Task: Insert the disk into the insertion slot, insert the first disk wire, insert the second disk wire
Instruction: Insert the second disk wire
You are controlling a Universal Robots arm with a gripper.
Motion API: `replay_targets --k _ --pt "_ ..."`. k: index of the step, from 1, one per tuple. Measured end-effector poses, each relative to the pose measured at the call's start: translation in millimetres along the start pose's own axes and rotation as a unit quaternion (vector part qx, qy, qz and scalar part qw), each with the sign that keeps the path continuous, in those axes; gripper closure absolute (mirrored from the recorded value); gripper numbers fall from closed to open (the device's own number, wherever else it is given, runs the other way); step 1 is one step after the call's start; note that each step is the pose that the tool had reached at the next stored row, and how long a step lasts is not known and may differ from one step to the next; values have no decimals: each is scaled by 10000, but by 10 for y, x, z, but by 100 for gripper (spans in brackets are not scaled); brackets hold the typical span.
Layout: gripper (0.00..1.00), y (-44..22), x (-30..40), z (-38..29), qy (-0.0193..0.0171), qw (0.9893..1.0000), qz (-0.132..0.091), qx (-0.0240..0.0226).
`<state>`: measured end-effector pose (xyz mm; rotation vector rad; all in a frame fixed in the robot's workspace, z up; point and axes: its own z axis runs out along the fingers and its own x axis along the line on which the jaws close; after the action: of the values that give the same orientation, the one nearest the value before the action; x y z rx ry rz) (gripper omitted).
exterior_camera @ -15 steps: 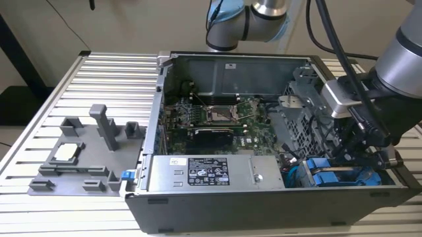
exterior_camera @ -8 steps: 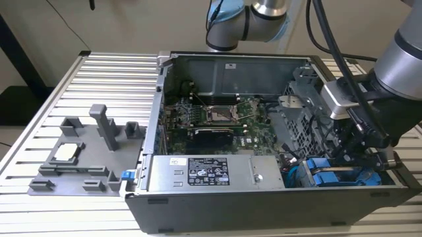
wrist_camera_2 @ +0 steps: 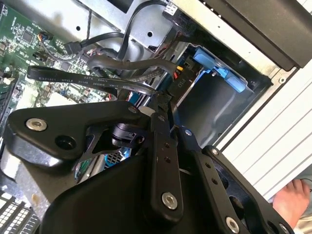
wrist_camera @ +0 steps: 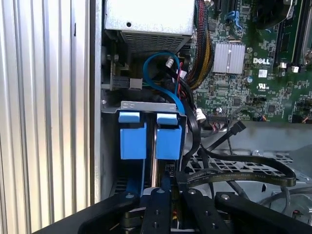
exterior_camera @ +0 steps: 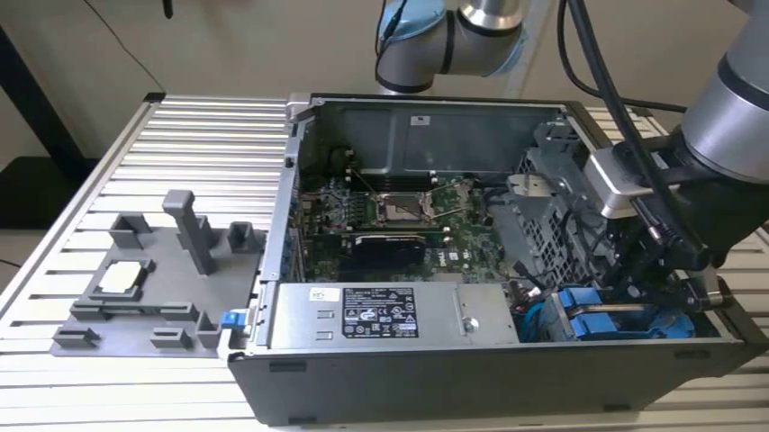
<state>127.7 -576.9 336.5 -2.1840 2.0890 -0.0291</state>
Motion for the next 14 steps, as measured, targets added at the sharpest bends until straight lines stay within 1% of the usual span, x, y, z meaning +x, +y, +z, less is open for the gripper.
replay_targets --k 2,3,5,7,11,14 --pt "83 0 0 0 0 10000 0 0" --pt "76 0 0 0 0 10000 0 0" --pt "76 -1 0 -6 0 10000 0 0" --pt "76 -4 -3 -37 0 10000 0 0" --pt "76 -15 -10 -153 1 10000 0 0" --pt "76 -26 -19 -268 1 10000 0 0"
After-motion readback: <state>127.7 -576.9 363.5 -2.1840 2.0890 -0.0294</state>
